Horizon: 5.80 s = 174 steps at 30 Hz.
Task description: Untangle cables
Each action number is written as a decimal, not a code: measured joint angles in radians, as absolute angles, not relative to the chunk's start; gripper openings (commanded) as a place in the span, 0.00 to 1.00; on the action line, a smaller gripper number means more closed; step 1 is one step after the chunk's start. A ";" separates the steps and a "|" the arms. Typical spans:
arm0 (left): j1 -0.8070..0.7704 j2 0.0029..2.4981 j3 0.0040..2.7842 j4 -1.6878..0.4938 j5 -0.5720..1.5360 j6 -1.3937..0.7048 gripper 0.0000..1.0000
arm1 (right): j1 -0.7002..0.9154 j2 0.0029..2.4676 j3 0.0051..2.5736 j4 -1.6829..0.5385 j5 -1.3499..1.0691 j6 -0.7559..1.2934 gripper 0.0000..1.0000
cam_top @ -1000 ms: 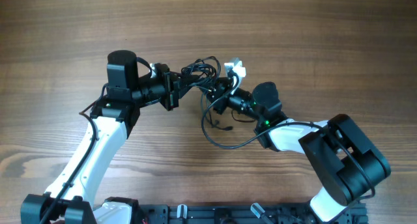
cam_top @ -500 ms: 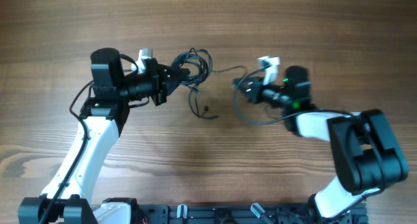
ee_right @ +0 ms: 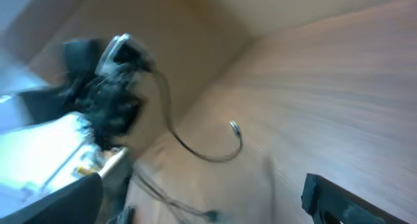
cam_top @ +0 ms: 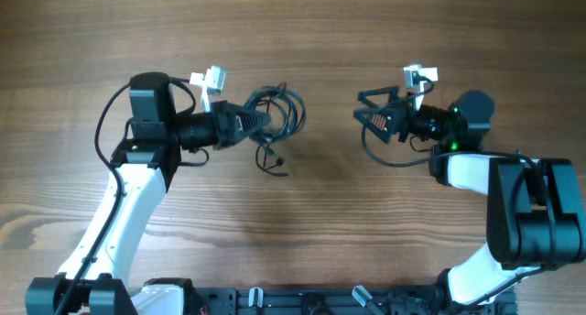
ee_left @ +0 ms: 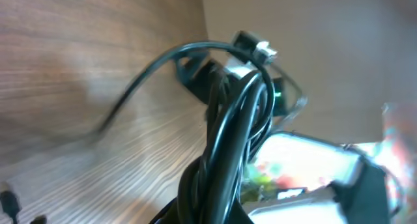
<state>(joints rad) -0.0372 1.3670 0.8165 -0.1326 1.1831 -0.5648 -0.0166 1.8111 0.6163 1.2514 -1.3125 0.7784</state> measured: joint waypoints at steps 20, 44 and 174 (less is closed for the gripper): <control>-0.290 1.368 0.817 -0.429 0.913 -0.220 0.18 | 0.224 1.806 0.616 1.007 -1.422 0.711 0.04; -0.257 1.368 0.817 -0.361 0.587 -1.057 1.00 | 0.299 1.806 0.616 1.078 -0.693 1.431 0.04; -0.241 1.108 0.817 -0.563 0.584 -0.049 0.04 | 0.429 1.800 0.680 1.320 -0.577 1.262 0.71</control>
<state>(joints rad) -0.2405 1.1080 0.8165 -0.5629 0.5842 -0.0490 0.4290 1.8004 0.6800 1.3201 -0.5770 1.2617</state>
